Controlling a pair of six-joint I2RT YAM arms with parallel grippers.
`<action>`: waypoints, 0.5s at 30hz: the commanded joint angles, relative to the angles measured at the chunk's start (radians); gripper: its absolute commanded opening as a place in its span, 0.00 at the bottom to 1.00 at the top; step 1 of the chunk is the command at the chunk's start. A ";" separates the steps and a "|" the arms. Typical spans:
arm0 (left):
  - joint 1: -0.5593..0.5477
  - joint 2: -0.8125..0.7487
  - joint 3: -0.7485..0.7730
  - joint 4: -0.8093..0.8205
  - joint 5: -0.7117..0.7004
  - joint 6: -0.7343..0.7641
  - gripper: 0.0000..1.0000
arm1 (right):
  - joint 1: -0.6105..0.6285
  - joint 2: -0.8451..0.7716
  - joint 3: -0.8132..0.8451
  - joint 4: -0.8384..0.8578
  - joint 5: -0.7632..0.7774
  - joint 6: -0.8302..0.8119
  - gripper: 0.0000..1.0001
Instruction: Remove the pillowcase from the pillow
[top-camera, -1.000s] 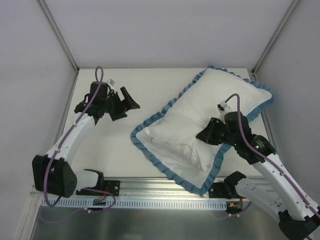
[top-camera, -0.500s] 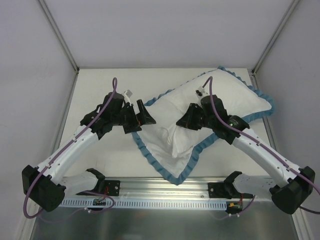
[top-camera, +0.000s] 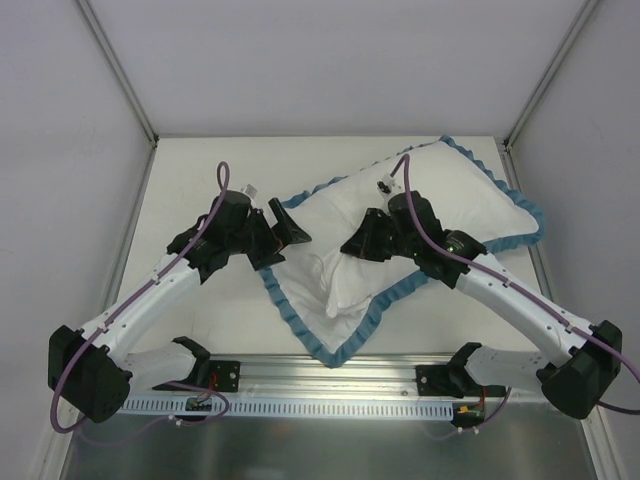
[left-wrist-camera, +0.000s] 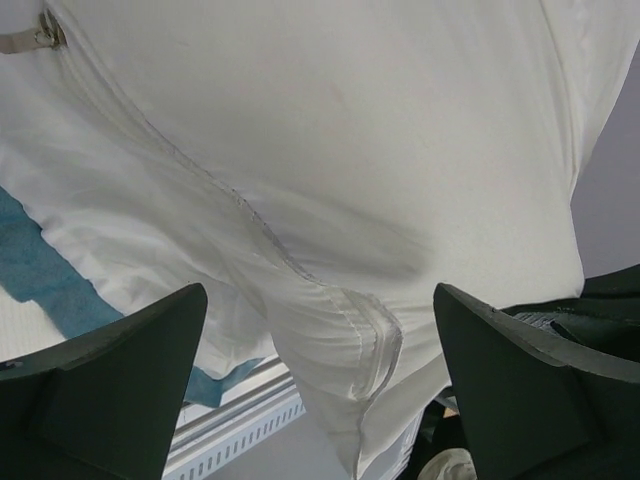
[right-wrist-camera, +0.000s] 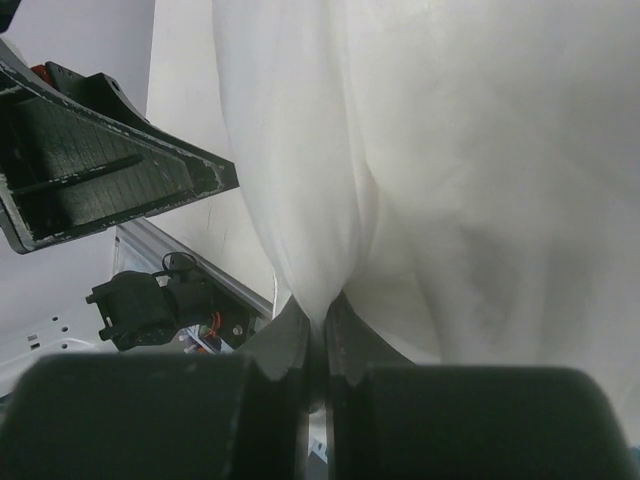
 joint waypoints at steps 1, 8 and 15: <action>0.000 0.009 -0.018 0.120 -0.044 -0.040 0.99 | 0.021 0.003 0.038 0.131 -0.035 0.035 0.01; 0.000 0.086 -0.021 0.236 -0.078 -0.046 0.99 | 0.035 0.006 0.026 0.131 -0.028 0.040 0.01; -0.023 0.268 -0.032 0.338 0.010 -0.094 0.99 | 0.039 0.026 0.032 0.137 -0.034 0.043 0.01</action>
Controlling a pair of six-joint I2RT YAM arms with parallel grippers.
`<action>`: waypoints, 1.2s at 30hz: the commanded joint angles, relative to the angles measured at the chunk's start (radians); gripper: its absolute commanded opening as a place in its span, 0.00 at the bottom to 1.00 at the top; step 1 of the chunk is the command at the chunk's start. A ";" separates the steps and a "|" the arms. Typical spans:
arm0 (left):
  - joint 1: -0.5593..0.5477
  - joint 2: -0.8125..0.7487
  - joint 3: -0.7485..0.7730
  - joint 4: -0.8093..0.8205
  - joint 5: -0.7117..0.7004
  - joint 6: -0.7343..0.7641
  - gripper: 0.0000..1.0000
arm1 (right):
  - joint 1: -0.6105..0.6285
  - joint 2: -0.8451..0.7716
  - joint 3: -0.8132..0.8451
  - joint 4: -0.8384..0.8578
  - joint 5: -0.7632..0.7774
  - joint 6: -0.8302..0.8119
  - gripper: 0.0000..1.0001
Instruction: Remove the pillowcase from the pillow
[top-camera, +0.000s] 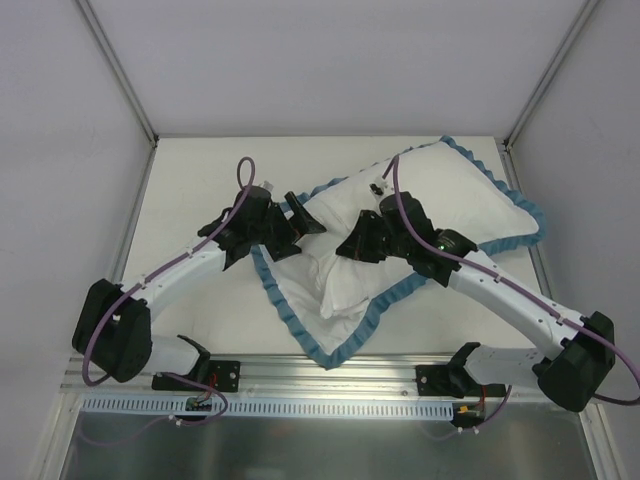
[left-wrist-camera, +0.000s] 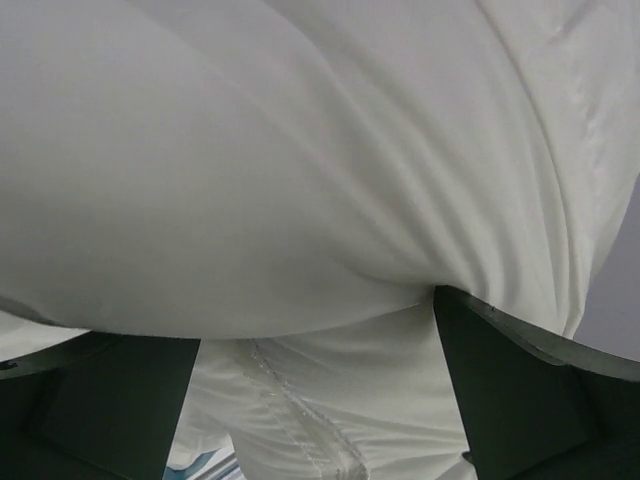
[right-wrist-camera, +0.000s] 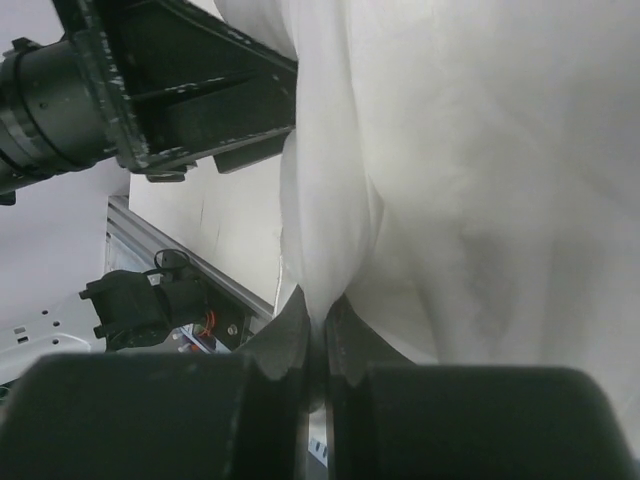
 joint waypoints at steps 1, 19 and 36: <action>-0.012 0.078 -0.005 0.074 0.034 -0.030 0.99 | 0.016 -0.009 0.032 0.112 -0.047 0.037 0.01; 0.068 -0.063 -0.028 -0.033 0.093 0.041 0.00 | 0.079 0.168 0.534 -0.548 0.502 -0.387 0.71; 0.118 -0.150 -0.010 -0.091 0.153 0.129 0.00 | -0.100 0.427 0.592 -0.588 0.622 -0.444 0.12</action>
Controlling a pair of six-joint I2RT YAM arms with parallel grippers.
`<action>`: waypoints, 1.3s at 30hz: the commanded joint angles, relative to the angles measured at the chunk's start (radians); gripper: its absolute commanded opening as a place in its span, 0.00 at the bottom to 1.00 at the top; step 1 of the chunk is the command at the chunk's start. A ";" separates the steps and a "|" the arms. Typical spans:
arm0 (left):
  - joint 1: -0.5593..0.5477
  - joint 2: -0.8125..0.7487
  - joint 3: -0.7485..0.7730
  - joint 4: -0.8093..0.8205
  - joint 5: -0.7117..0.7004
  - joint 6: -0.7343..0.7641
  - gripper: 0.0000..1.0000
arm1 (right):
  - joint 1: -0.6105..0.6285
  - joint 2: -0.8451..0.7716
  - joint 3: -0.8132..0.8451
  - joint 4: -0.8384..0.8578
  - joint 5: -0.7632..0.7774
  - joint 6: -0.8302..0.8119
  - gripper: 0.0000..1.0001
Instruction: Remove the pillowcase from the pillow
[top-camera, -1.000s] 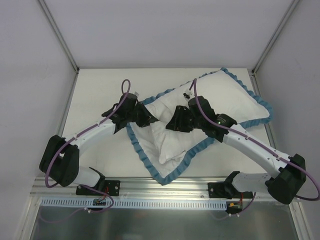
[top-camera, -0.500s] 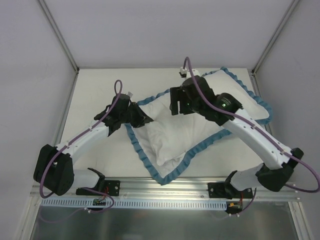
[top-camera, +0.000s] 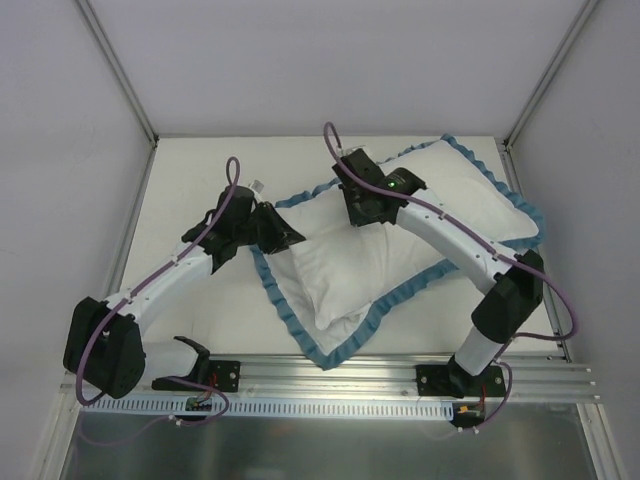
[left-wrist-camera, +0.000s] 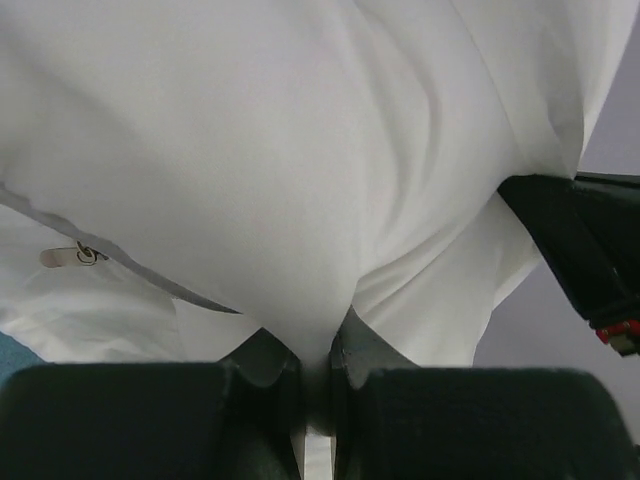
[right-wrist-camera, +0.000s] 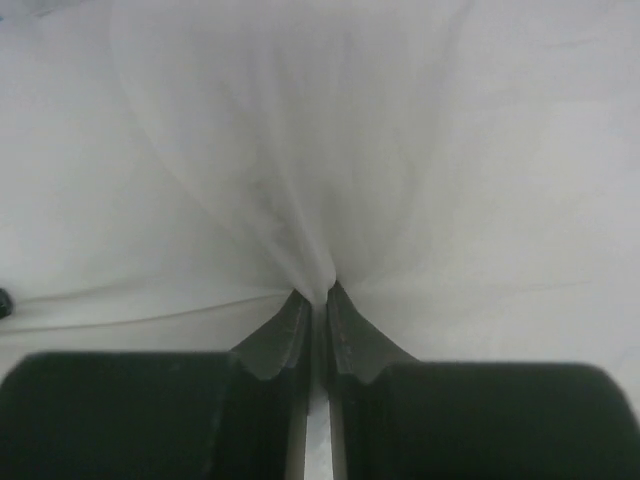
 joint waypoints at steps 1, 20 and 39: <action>0.085 -0.100 0.019 -0.076 0.051 0.074 0.00 | -0.164 -0.116 -0.080 -0.025 0.093 0.006 0.09; 0.504 -0.258 0.212 -0.282 0.251 0.164 0.00 | -0.504 -0.524 -0.172 0.001 -0.053 0.046 0.01; 0.510 -0.258 0.091 -0.267 0.253 0.140 0.00 | -0.036 -0.642 -0.388 0.072 -0.102 0.174 0.99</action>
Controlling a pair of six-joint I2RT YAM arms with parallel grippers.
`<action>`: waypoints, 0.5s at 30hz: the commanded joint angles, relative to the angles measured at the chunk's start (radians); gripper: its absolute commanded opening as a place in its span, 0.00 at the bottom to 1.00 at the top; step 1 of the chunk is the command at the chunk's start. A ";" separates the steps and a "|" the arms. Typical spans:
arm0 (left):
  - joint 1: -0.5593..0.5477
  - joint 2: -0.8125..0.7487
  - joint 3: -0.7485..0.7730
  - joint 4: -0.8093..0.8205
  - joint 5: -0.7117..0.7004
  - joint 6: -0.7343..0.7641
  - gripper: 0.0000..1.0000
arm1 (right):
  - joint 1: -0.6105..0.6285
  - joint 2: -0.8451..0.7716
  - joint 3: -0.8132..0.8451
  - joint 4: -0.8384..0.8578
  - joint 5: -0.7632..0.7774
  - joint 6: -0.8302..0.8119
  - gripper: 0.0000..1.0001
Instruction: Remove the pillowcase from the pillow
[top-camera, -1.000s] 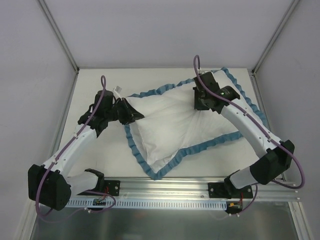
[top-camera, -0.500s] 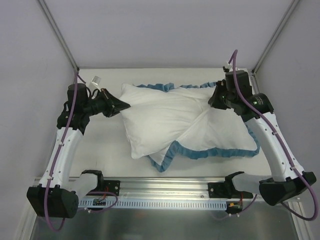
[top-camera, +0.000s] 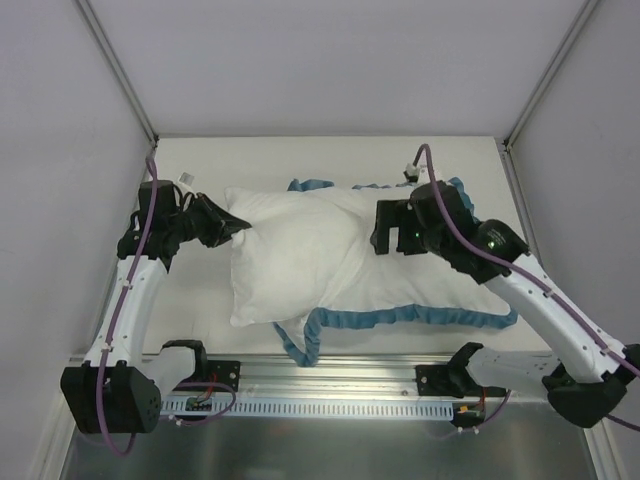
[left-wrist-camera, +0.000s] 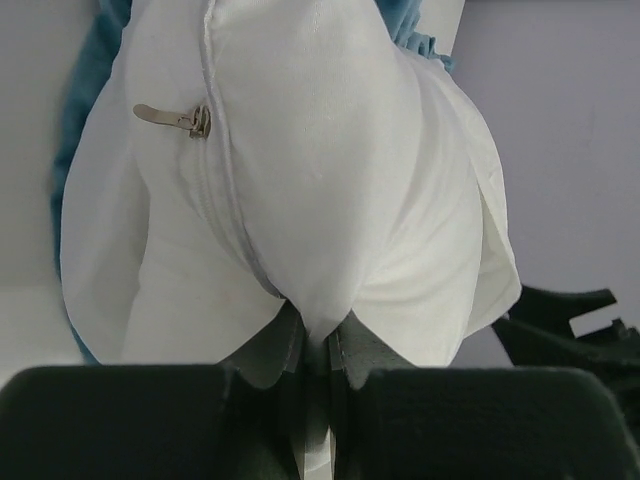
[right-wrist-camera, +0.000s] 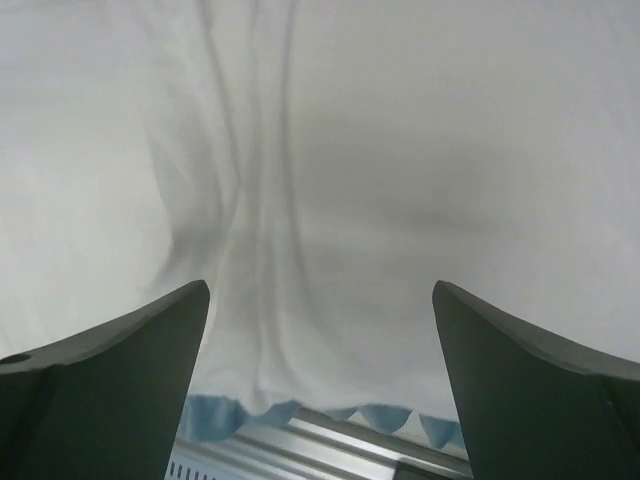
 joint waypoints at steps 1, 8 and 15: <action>0.023 -0.030 0.020 0.047 -0.039 0.008 0.00 | 0.189 -0.107 -0.091 0.018 0.097 0.122 1.00; 0.011 -0.021 0.024 0.048 -0.060 0.005 0.00 | 0.579 -0.060 -0.225 0.111 0.302 0.356 1.00; 0.006 -0.026 0.033 0.045 -0.052 0.008 0.00 | 0.734 0.179 -0.104 0.179 0.312 0.336 0.96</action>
